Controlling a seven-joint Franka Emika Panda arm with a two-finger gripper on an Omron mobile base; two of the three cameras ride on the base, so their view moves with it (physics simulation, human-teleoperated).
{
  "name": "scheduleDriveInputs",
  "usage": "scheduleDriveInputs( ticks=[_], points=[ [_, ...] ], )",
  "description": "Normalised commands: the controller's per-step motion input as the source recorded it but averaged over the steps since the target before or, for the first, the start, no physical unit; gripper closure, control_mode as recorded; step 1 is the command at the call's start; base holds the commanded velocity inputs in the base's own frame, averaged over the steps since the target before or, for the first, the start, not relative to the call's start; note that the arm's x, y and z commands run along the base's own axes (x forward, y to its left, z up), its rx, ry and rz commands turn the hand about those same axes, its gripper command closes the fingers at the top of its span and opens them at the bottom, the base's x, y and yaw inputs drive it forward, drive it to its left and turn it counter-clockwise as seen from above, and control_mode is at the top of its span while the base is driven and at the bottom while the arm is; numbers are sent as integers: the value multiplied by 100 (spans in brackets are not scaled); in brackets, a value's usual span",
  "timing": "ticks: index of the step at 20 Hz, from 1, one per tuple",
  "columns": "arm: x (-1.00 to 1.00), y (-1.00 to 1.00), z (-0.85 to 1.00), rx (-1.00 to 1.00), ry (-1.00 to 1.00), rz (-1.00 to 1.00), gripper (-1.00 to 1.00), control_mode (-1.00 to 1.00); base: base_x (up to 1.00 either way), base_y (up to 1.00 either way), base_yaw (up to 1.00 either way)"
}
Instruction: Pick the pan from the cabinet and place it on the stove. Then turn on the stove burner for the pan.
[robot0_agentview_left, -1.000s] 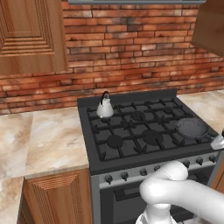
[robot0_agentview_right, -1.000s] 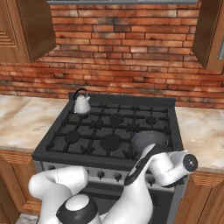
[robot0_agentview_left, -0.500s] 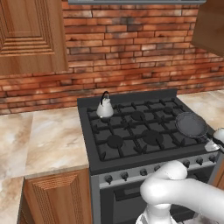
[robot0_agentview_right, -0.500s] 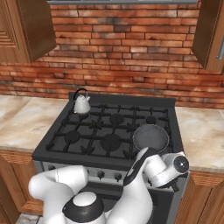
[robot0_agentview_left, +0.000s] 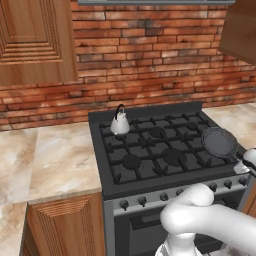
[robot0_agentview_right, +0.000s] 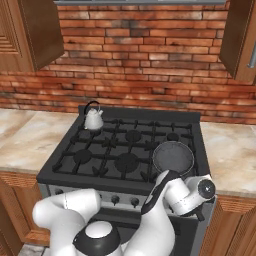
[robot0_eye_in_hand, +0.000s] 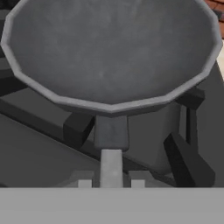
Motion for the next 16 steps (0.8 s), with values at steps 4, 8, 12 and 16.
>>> scheduleDriveInputs(
  ticks=[4,8,12,16],
  points=[
    [-1,0,6,0,0,0,-100,-100,0,0,0],
    [-3,0,6,0,0,0,-100,-100,0,0,0],
    [0,0,3,0,0,0,-100,-100,0,0,0],
    [-4,0,9,0,0,0,-100,-100,0,0,0]
  ],
)
